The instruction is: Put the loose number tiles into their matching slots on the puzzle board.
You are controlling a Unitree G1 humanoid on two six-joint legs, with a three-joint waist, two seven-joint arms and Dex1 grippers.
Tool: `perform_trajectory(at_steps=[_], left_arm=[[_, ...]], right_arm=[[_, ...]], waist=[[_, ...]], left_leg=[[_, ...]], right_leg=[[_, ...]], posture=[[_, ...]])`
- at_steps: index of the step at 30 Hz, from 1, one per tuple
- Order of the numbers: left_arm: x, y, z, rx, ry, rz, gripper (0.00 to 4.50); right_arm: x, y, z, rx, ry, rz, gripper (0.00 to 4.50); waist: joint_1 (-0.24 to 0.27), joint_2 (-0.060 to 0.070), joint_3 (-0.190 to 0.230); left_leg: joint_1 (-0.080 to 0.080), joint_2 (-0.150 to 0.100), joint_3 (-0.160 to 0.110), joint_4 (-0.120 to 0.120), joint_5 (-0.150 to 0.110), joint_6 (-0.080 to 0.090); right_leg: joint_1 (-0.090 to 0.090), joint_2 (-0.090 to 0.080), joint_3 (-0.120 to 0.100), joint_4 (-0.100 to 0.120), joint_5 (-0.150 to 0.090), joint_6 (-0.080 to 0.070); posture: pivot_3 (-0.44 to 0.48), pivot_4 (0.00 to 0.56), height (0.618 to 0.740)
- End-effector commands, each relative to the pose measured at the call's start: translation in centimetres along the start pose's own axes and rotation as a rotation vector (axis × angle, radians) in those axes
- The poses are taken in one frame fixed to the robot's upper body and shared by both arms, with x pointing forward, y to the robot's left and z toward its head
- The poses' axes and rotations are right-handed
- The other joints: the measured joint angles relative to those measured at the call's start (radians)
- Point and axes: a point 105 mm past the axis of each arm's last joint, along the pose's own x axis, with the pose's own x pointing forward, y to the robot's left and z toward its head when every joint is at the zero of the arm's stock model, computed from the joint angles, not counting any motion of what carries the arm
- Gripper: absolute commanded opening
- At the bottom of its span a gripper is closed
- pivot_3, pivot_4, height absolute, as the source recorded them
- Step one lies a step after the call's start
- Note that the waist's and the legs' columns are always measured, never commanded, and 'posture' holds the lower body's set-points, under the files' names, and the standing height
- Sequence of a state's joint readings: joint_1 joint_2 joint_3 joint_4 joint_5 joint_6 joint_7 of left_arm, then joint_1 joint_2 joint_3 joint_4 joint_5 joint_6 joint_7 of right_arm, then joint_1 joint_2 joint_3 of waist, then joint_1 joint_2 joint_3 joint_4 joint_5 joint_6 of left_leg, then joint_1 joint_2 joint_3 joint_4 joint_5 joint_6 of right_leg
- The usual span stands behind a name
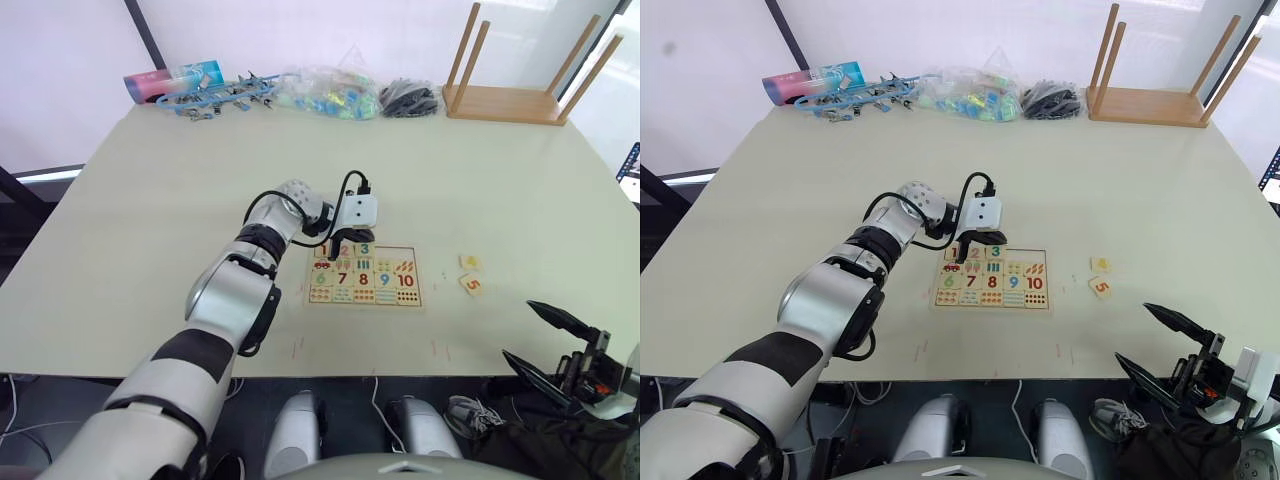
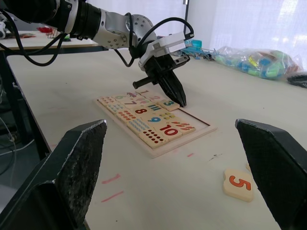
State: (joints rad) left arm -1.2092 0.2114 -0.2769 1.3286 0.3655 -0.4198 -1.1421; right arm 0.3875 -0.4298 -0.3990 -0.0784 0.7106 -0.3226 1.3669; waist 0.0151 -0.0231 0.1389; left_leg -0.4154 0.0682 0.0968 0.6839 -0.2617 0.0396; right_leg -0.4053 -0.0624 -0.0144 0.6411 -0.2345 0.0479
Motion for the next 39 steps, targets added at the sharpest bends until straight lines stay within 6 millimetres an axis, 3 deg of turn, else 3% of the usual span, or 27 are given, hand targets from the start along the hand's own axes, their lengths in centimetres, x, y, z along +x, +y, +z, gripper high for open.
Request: perform_trajectory(at_steps=[1,39], left_arm=[[-0.4,0.68,0.96,0.026,-0.03,0.017,0.11],[-0.45,-0.1,0.64,0.03,-0.041,-0.028,0.11]], right_arm=[[0.2,0.04,0.71,-0.033,-0.013,0.014,4.5],[0.09,-0.17,0.74,-0.035,-0.01,0.02,4.5]], waist=[[0.0,0.0,0.0],[0.0,0.0,0.0]], left_leg=[[0.0,0.0,0.0,0.0,0.0,0.0],[0.0,0.0,0.0,0.0,0.0,0.0]], right_leg=[[0.0,0.0,0.0,0.0,0.0,0.0],[0.0,0.0,0.0,0.0,0.0,0.0]], posture=[[0.0,0.15,0.738],[0.0,0.15,0.738]])
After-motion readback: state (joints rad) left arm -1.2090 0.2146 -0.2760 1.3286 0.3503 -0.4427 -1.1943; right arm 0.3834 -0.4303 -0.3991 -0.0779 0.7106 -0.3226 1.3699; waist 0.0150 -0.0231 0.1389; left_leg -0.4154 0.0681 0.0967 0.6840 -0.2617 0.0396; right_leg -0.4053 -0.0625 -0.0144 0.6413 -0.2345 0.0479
